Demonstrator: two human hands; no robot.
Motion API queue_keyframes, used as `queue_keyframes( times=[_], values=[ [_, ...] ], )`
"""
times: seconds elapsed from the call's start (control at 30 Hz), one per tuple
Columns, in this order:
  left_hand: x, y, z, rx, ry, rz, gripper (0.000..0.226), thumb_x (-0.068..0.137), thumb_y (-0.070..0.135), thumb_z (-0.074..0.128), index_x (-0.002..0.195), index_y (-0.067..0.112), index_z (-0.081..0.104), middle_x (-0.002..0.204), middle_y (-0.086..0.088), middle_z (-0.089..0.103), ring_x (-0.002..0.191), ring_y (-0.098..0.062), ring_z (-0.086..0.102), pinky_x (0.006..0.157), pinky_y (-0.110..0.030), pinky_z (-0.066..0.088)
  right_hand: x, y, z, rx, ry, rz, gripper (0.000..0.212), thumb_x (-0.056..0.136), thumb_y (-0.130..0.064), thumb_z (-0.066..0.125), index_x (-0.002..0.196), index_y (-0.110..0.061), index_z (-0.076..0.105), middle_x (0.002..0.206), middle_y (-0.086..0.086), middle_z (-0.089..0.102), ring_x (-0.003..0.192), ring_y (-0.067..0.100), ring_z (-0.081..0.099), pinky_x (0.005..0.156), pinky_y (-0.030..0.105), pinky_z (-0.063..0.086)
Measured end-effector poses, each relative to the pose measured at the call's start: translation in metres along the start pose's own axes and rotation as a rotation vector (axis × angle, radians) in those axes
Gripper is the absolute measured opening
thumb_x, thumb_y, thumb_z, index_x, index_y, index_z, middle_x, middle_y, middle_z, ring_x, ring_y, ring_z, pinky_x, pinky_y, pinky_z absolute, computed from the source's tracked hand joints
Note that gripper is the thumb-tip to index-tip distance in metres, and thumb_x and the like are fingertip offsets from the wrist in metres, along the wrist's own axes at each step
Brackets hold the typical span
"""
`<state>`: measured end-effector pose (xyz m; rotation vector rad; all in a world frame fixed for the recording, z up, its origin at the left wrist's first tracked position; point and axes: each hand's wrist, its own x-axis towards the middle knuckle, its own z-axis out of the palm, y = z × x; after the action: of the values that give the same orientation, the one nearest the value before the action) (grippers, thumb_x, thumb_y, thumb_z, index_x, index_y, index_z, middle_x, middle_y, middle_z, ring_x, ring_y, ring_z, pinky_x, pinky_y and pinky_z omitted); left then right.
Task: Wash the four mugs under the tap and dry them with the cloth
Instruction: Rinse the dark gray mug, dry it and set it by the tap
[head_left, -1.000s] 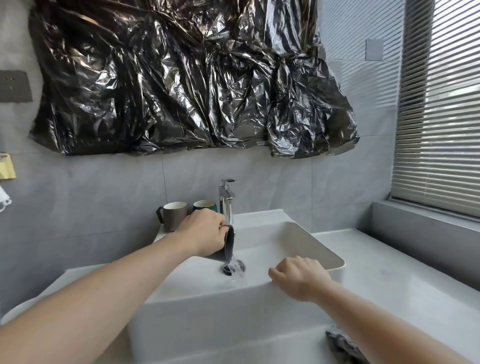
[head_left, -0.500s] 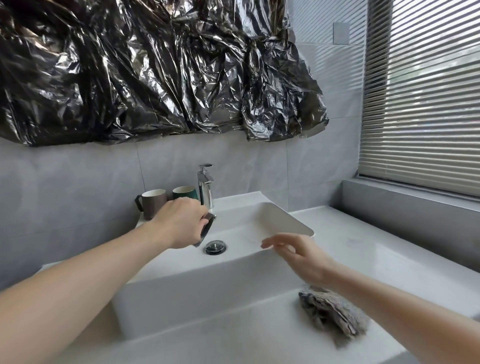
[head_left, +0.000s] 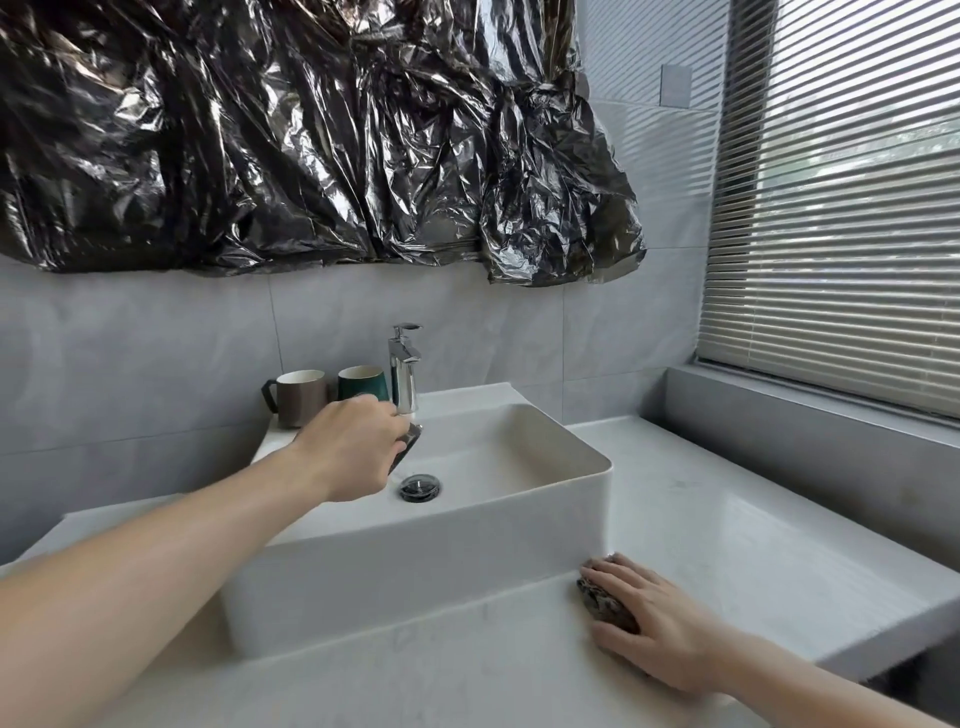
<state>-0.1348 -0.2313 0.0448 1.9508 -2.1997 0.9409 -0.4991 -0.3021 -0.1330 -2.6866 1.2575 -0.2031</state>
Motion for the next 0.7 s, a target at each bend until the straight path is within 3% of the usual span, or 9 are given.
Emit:
queue_keyframes(
  times=[0.1, 0.2, 0.3, 0.37, 0.43, 0.5, 0.57, 0.63, 0.7],
  values=[
    [-0.007, -0.006, 0.000, -0.109, 0.091, -0.064, 0.021, 0.104, 0.033, 0.051, 0.093, 0.021, 0.064, 0.101, 0.001, 0.066, 0.102, -0.027, 0.062, 0.074, -0.037, 0.049, 0.001, -0.009, 0.002, -0.012, 0.055, 0.025, 0.066, 0.099, -0.062, 0.041, 0.161, -0.043, 0.026, 0.163, -0.033, 0.016, 0.156, -0.004, 0.005, 0.124, 0.014, 0.005],
    [-0.013, -0.013, 0.000, -0.345, 0.230, -0.242, 0.031, 0.100, 0.032, 0.058, 0.071, 0.025, 0.048, 0.080, 0.002, 0.062, 0.084, -0.030, 0.061, 0.067, -0.037, 0.044, -0.003, -0.023, 0.001, 0.016, 0.201, 0.017, 0.041, 0.107, -0.040, 0.043, 0.147, -0.049, 0.047, 0.153, -0.036, 0.037, 0.146, -0.008, 0.035, 0.100, -0.008, 0.016],
    [-0.023, -0.015, -0.004, -0.552, 0.351, -0.467, 0.039, 0.094, 0.044, 0.056, 0.062, 0.023, 0.048, 0.062, 0.004, 0.058, 0.070, -0.035, 0.058, 0.062, -0.038, 0.048, -0.006, -0.034, -0.002, 0.085, 0.237, 0.106, 0.031, 0.101, -0.037, 0.045, 0.111, -0.064, 0.056, 0.124, -0.041, 0.061, 0.114, -0.004, 0.062, 0.090, 0.009, 0.046],
    [-0.032, -0.015, -0.009, -0.691, 0.381, -0.597, 0.044, 0.096, 0.045, 0.056, 0.060, 0.021, 0.053, 0.061, 0.001, 0.059, 0.072, -0.036, 0.059, 0.067, -0.039, 0.052, -0.002, -0.043, -0.004, 0.205, 0.261, 0.137, 0.038, 0.099, -0.026, 0.049, 0.093, -0.063, 0.058, 0.106, -0.041, 0.068, 0.098, -0.009, 0.066, 0.089, 0.018, 0.053],
    [-0.041, -0.015, -0.011, -0.853, 0.339, -0.731, 0.051, 0.098, 0.044, 0.058, 0.054, 0.019, 0.050, 0.057, 0.000, 0.051, 0.071, -0.035, 0.052, 0.066, -0.037, 0.045, 0.002, -0.063, -0.011, 0.394, 0.333, 0.132, 0.047, 0.099, -0.005, 0.050, 0.095, -0.050, 0.063, 0.094, -0.039, 0.072, 0.090, -0.012, 0.069, 0.089, 0.021, 0.056],
    [-0.055, -0.013, -0.012, -1.061, 0.309, -0.796, 0.051, 0.088, 0.054, 0.056, 0.051, 0.020, 0.044, 0.053, 0.003, 0.040, 0.065, -0.029, 0.042, 0.064, -0.037, 0.035, 0.007, -0.092, -0.023, 0.543, 0.422, 0.114, 0.049, 0.098, 0.005, 0.047, 0.097, -0.039, 0.068, 0.089, -0.031, 0.075, 0.081, -0.008, 0.072, 0.074, 0.022, 0.059],
    [-0.070, -0.005, -0.017, -1.252, 0.312, -0.820, 0.051, 0.085, 0.055, 0.055, 0.052, 0.020, 0.036, 0.053, 0.007, 0.033, 0.061, -0.022, 0.034, 0.064, -0.035, 0.028, 0.012, -0.122, -0.036, 0.742, 0.479, 0.088, 0.048, 0.100, 0.009, 0.040, 0.100, -0.028, 0.071, 0.087, -0.015, 0.079, 0.077, -0.002, 0.076, 0.057, 0.030, 0.060],
    [-0.086, 0.010, -0.018, -1.397, 0.327, -0.863, 0.051, 0.099, 0.038, 0.059, 0.062, 0.026, 0.027, 0.058, 0.007, 0.027, 0.057, -0.015, 0.024, 0.059, -0.033, 0.020, 0.018, -0.150, -0.044, 0.902, 0.500, 0.058, 0.047, 0.100, 0.008, 0.037, 0.100, -0.024, 0.071, 0.090, -0.003, 0.081, 0.079, 0.012, 0.079, 0.051, 0.046, 0.061],
    [-0.102, 0.023, -0.015, -1.506, 0.328, -0.893, 0.047, 0.106, 0.029, 0.056, 0.073, 0.024, 0.022, 0.064, 0.001, 0.026, 0.060, -0.014, 0.020, 0.058, -0.034, 0.017, 0.024, -0.175, -0.049, 1.005, 0.532, 0.047, 0.047, 0.101, 0.002, 0.039, 0.099, -0.032, 0.072, 0.088, -0.001, 0.079, 0.068, 0.024, 0.078, 0.045, 0.043, 0.058]
  ],
)
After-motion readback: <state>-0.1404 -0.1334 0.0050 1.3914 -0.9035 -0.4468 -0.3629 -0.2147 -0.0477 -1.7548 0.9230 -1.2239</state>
